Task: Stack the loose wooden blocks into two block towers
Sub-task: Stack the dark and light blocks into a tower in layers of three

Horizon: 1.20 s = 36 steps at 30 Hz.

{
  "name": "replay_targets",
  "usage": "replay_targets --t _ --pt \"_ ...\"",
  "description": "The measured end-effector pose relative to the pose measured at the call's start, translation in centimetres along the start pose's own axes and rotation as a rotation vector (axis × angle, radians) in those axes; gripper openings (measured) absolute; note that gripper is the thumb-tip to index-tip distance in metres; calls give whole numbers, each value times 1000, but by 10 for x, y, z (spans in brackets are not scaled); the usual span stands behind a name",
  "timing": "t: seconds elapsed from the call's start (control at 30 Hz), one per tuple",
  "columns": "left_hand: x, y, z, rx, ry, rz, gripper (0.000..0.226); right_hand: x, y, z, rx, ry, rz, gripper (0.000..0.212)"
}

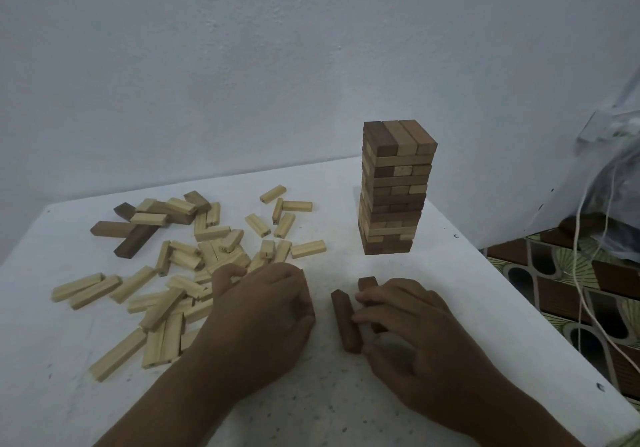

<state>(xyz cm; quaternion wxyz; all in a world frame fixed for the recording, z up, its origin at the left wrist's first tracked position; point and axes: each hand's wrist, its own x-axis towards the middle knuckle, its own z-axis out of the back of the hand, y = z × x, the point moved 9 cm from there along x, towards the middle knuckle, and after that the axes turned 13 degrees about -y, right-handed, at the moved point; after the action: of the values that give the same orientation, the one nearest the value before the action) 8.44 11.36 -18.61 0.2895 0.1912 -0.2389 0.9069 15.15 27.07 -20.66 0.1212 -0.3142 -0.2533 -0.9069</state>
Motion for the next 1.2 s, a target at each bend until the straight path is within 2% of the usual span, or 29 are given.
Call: replay_targets --t 0.27,0.5,0.6,0.7,0.77,0.93,1.03,1.13,1.2 --pt "-7 -17 -8 -84 54 -103 16 2 10 2 -99 -80 94 45" --pt "-10 -21 -18 -92 91 -159 27 7 8 5 -7 -136 60 36" --pt "-9 -24 -20 -94 82 -175 25 7 8 7 -19 -135 69 45" --pt "-8 -22 -20 -134 66 -154 26 3 3 -1 -9 -65 43 57" --pt "-8 -20 -22 -131 61 -160 25 3 0 -2 19 -56 29 51" --pt "-9 -15 -26 -110 105 -157 23 11 14 8 19 -184 130 35" --pt "-11 -16 -26 -163 160 -182 25 9 15 7 30 -170 138 34" --pt "-10 -14 -25 -192 161 -178 34 7 10 5 29 -145 131 36" --pt "-9 -13 -25 -185 149 -169 33 6 7 3 16 -128 120 36"
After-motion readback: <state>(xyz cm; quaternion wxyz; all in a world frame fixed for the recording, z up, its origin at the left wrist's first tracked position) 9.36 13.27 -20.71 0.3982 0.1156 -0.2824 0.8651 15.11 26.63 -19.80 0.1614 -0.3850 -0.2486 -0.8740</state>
